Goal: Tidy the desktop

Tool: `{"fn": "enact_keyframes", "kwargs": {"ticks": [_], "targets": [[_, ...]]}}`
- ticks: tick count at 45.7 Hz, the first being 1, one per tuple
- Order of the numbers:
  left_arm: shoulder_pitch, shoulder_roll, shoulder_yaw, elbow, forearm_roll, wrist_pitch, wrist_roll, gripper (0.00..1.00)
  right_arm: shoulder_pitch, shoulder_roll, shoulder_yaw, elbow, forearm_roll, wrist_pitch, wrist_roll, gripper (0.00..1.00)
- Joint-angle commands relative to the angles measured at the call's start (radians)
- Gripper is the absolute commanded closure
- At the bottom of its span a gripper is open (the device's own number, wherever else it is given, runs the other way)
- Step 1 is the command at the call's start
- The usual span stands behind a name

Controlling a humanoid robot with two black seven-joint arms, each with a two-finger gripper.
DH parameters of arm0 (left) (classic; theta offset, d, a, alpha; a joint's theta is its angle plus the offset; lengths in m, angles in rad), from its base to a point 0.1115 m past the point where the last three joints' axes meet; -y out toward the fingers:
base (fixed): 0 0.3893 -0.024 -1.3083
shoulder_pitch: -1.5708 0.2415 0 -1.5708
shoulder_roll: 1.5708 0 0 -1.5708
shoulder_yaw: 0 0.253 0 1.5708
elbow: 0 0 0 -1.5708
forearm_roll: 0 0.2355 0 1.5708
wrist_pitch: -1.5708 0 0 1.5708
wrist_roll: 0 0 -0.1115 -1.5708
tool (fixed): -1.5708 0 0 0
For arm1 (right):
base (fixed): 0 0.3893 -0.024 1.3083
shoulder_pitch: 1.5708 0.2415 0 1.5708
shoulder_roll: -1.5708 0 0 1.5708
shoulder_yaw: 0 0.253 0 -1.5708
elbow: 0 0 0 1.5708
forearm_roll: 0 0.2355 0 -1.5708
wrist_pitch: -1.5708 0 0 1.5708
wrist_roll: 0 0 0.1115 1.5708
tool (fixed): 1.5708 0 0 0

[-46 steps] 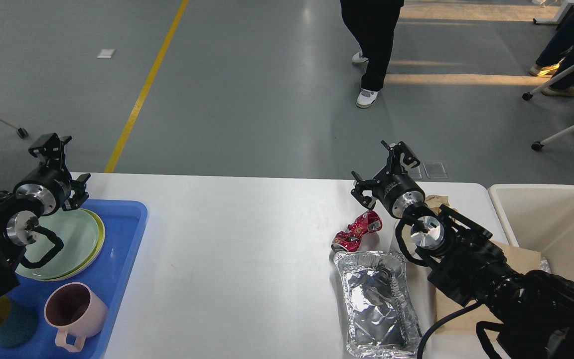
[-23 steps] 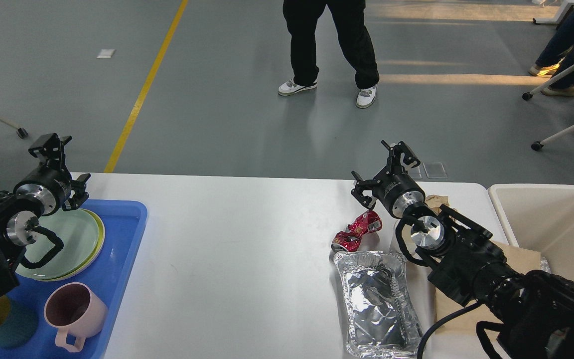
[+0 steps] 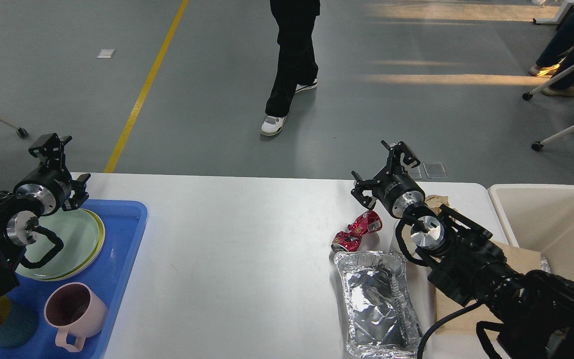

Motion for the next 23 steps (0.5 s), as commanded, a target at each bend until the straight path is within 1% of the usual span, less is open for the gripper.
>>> {"fn": "enact_keyframes", "kwargs": {"ticks": [1,23], "targets": [[0.000,0.000,0.000,0.000,0.000,-0.001,-0.001,0.04,0.000,0.000,0.000,0.000,0.000,0.000,0.000,0.00],[0.000,0.000,0.000,0.000,0.000,-0.001,0.000,0.04,-0.001,0.000,0.000,0.000,0.000,0.000,0.000,0.00]]}}
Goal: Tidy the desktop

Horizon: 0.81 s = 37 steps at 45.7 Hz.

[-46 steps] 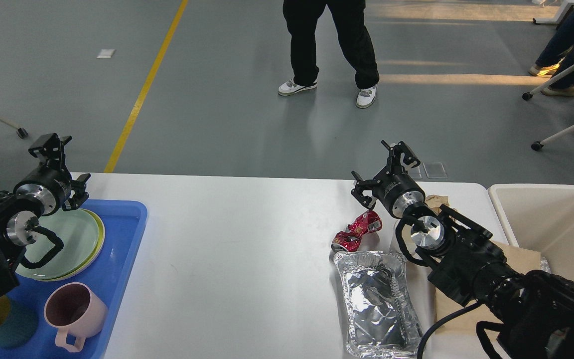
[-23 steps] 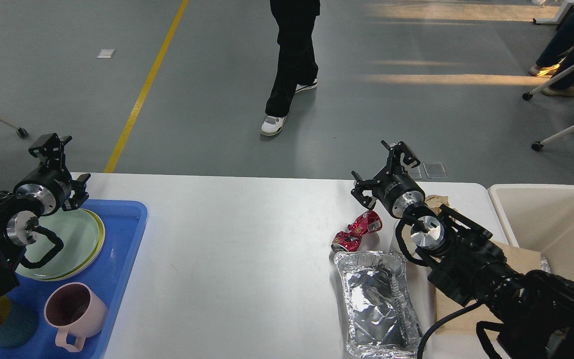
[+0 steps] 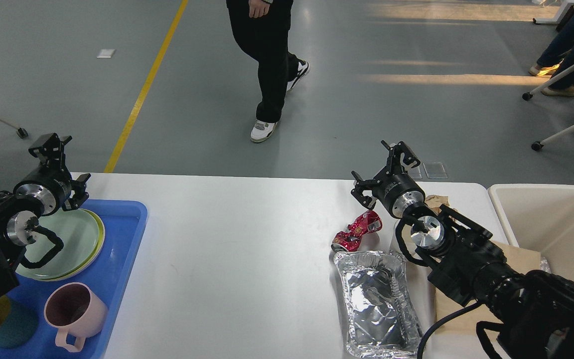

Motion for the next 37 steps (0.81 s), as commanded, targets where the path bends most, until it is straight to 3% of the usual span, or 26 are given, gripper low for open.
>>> {"fn": "enact_keyframes", "kwargs": {"ticks": [1,37], "targets": [[0.000,0.000,0.000,0.000,0.000,0.001,-0.001,0.04,0.000,0.000,0.000,0.000,0.000,0.000,0.000,0.00],[0.000,0.000,0.000,0.000,0.000,-0.001,-0.001,0.04,0.000,0.000,0.000,0.000,0.000,0.000,0.000,0.00]]}}
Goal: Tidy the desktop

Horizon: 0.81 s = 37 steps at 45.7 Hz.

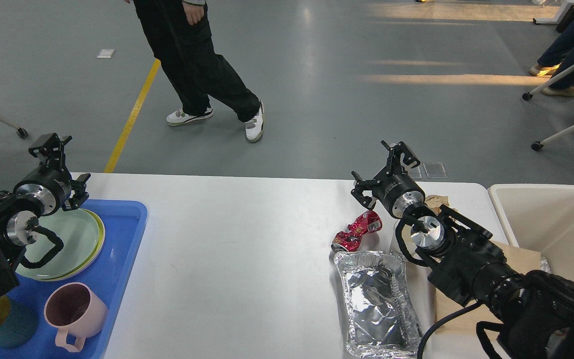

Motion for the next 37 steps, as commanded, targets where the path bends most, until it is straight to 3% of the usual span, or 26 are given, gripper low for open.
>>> {"fn": "enact_keyframes", "kwargs": {"ticks": [1,37], "targets": [[0.000,0.000,0.000,0.000,0.000,0.001,0.000,0.04,-0.001,0.000,0.000,0.000,0.000,0.000,0.000,0.00],[0.000,0.000,0.000,0.000,0.000,-0.001,0.000,0.04,0.001,0.000,0.000,0.000,0.000,0.000,0.000,0.00]]}}
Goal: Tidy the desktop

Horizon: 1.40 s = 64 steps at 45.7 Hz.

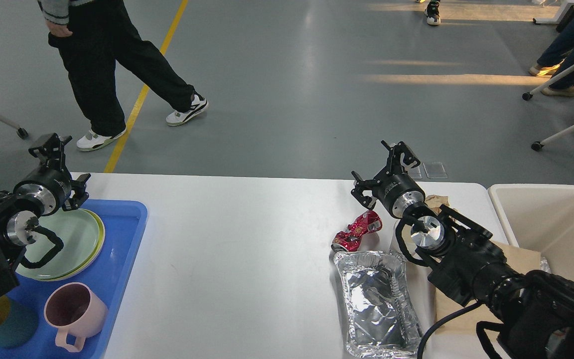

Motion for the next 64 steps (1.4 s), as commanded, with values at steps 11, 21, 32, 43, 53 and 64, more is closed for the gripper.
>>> {"fn": "enact_keyframes", "kwargs": {"ticks": [11,21,32,43,53,64], "targets": [[0.000,0.000,0.000,0.000,0.000,0.001,-0.001,0.04,-0.001,0.000,0.000,0.000,0.000,0.000,0.000,0.00],[0.000,0.000,0.000,0.000,0.000,-0.001,-0.001,0.04,-0.001,0.000,0.000,0.000,0.000,0.000,0.000,0.00],[0.000,0.000,0.000,0.000,0.000,-0.001,-0.001,0.04,-0.001,0.000,0.000,0.000,0.000,0.000,0.000,0.00],[0.000,0.000,0.000,0.000,0.000,-0.001,0.000,0.04,-0.001,0.001,0.000,0.000,0.000,0.000,0.000,0.00],[0.000,0.000,0.000,0.000,0.000,0.001,-0.001,0.04,-0.001,0.000,0.000,0.000,0.000,0.000,0.000,0.00],[0.000,0.000,0.000,0.000,0.000,-0.001,-0.001,0.04,-0.001,0.000,0.000,0.000,0.000,0.000,0.000,0.00]]}}
